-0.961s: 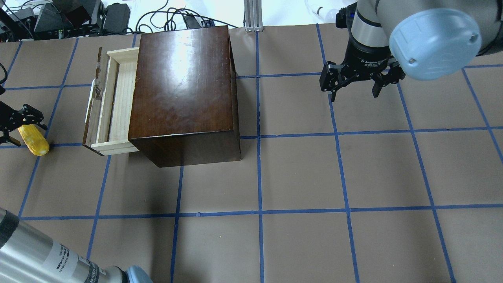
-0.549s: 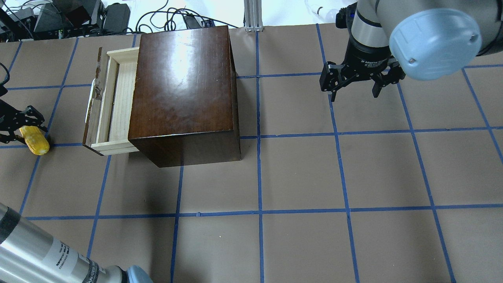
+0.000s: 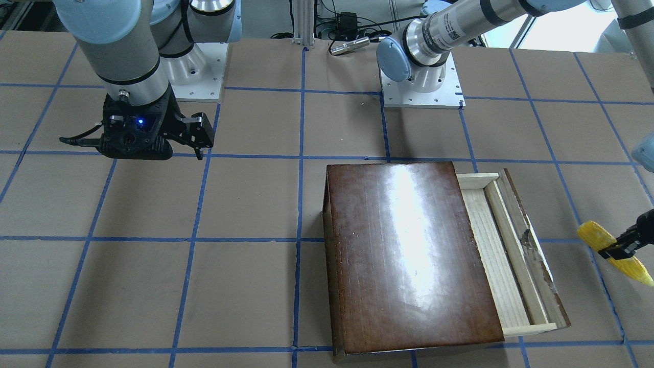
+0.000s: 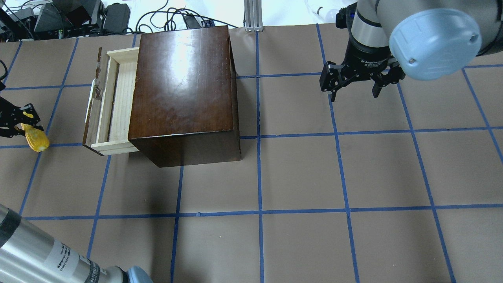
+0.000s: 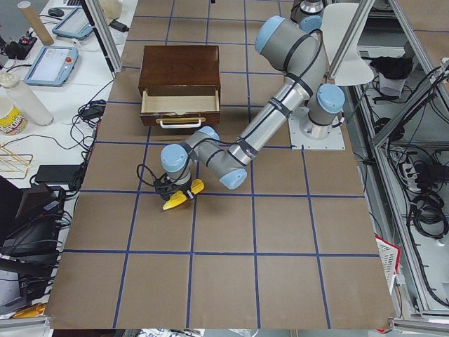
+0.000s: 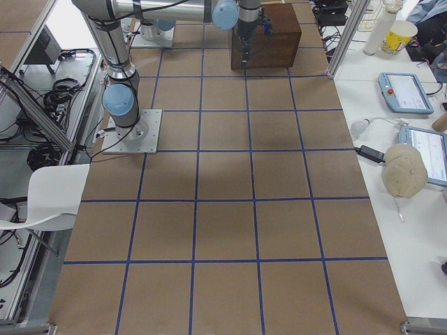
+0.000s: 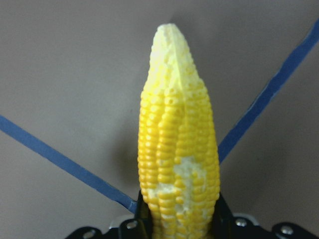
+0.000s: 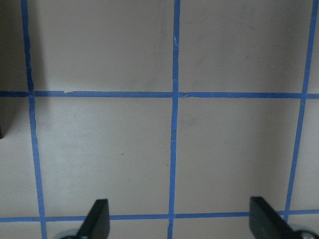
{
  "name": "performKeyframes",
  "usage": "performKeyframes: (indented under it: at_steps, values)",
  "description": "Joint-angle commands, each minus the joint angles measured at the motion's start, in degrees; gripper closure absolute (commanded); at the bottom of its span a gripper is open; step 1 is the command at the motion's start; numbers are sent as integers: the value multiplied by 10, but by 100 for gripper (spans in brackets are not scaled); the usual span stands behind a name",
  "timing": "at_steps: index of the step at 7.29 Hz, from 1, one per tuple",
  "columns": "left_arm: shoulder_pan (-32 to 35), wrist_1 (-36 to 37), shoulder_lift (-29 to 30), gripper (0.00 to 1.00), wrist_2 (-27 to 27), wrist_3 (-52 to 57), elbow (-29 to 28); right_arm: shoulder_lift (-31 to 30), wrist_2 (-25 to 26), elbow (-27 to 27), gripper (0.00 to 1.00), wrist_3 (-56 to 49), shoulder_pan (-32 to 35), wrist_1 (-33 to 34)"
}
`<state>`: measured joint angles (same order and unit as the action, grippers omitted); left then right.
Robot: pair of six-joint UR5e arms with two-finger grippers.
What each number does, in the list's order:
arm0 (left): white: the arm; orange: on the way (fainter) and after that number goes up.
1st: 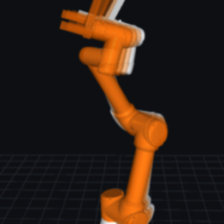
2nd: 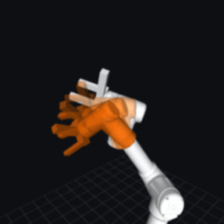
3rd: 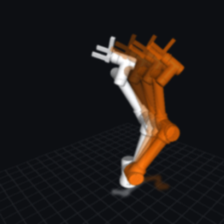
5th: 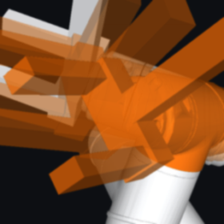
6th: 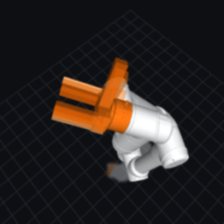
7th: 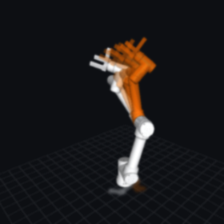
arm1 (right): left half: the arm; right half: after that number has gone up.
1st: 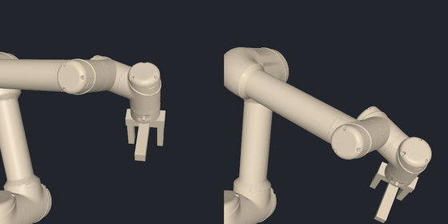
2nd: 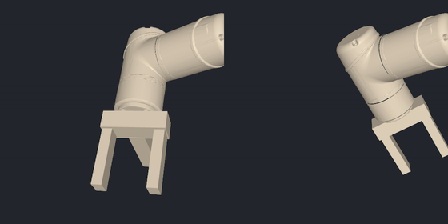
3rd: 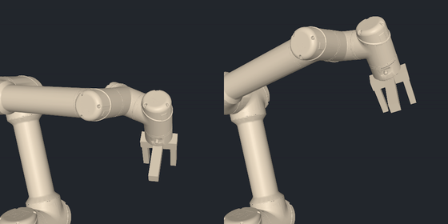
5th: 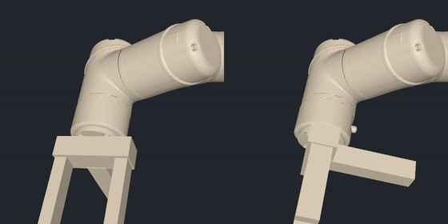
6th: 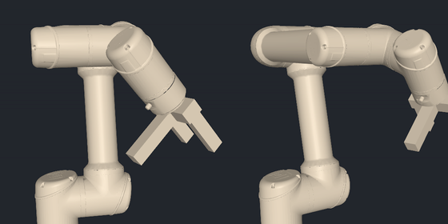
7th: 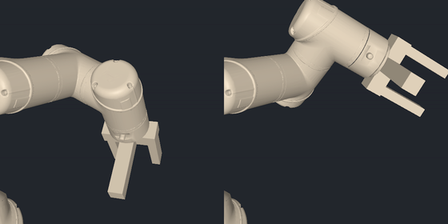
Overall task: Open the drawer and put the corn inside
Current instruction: 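Lift the corn and carry it with the left gripper over the drawer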
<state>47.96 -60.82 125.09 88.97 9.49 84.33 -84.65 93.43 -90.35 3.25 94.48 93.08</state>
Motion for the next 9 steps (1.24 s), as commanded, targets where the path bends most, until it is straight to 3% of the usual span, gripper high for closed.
performKeyframes:
  at_steps: [1, 5, 9]
  values:
    - [33, -27, -30, 100, 0, 46, -30, 0, -1, 0, 0, 0, 0, 0]
    - [141, -239, -113, 100, -1, 48, -146, 0, -3, 0, 0, 0, 0, 0]
    - [254, -294, -145, 100, -1, 48, -138, 0, -2, 0, 0, 0, 0, 1]
